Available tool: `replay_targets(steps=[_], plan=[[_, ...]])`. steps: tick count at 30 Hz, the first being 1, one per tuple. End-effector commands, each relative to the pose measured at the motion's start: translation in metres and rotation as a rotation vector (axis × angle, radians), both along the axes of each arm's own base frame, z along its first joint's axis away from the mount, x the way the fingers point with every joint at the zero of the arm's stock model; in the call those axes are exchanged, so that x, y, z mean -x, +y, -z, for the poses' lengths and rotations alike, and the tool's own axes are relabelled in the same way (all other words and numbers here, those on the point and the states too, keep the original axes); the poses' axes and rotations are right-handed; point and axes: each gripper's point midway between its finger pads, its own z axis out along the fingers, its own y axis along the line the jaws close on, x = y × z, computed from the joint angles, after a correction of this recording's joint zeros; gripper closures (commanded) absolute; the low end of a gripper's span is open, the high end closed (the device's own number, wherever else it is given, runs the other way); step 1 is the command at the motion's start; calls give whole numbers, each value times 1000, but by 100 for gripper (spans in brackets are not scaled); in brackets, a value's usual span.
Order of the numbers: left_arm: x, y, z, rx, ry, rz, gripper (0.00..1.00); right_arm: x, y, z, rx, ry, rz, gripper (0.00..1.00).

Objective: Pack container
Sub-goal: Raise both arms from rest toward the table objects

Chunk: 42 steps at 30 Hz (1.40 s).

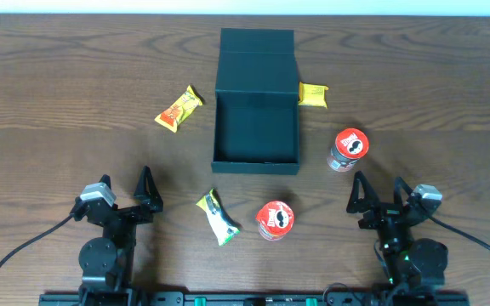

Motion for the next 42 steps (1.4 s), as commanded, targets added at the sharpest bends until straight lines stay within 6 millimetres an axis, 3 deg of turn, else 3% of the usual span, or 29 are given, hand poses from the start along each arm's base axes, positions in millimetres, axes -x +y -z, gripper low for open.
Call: replay_targets(steps=[1,14,20,26,28,31,35,37,42], plan=[[2,8,18,-6,55,-48,5,0,0,2,-12,0,4,1],[2,9,18,-12,55,-54,5,0,0,2,-12,0,4,1],[1,6,18,11,54,-40,5,-1,-21,1,41,-6,119,1],[2,21,11,3,27,-122,5,-1,-20,-2,40,-19,118,1],[1,18,12,14,28,-107,5,-2,-16,-9,24,-49,97,1],[0,10,4,17,3,-60,5,-2,-13,-39,1,-157,78,1],[5,17,-35,-91,-73,-92,4,6,-30,-75,50,-206,174,1],[12,22,-71,-202,-134,-122,5,12,-42,-103,114,-241,244,1],[36,42,-182,-334,-250,-251,5,29,-66,-205,204,-331,399,1]])
